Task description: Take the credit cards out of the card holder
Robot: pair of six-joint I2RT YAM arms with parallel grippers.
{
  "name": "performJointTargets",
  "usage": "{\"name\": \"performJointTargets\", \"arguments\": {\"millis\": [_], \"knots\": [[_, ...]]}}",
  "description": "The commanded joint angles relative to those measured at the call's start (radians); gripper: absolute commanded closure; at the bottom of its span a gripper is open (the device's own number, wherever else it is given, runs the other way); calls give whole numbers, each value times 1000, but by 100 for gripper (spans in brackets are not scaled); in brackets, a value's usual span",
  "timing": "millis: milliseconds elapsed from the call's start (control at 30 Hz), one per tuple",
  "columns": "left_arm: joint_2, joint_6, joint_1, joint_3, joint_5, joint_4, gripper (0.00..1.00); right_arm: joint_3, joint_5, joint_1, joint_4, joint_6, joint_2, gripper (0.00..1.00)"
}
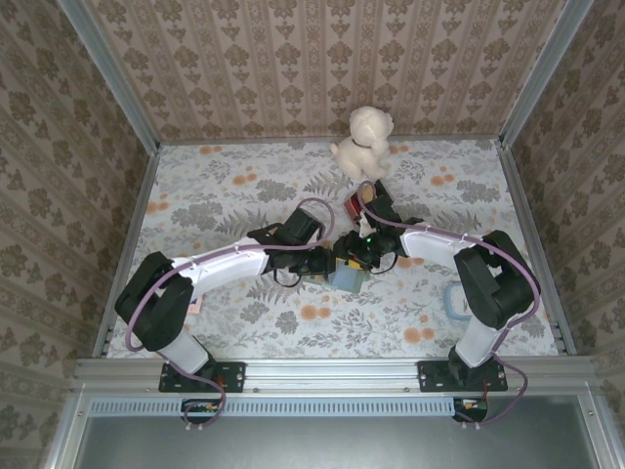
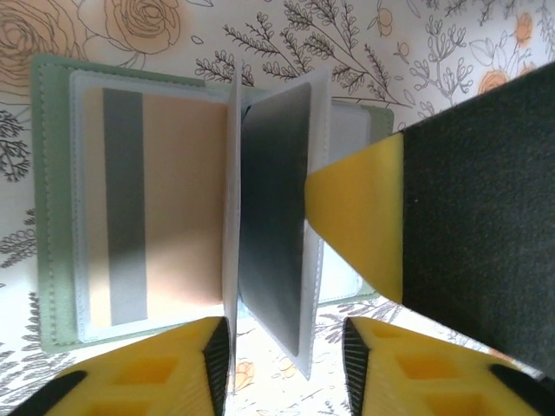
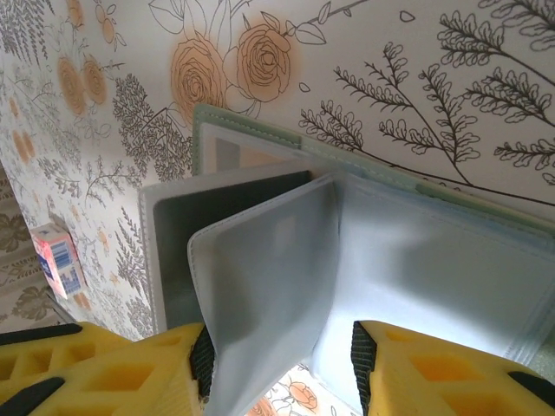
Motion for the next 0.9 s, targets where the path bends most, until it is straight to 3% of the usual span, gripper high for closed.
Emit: {"name": "performJointTargets", "arguments": {"millis": [0, 200, 500, 667, 733, 867], "knots": [[-52, -18, 13, -22, -22, -30, 50, 15, 50, -1, -68, -24, 6, 51], [-67, -49, 21, -43, -35, -27, 35, 1, 101, -1, -117, -51, -43, 52], [-69, -79, 29, -51, -28, -4, 33, -19, 418, -1, -232, -115, -165, 55], [2, -95, 30, -46, 33, 71, 39, -14, 349, 24, -187, -123, -180, 59], [33, -101, 35, -42, 58, 101, 43, 0, 278, 40, -167, -121, -141, 63], [72, -96, 41, -17, 98, 125, 57, 7, 257, 62, -148, -106, -71, 69]]}}
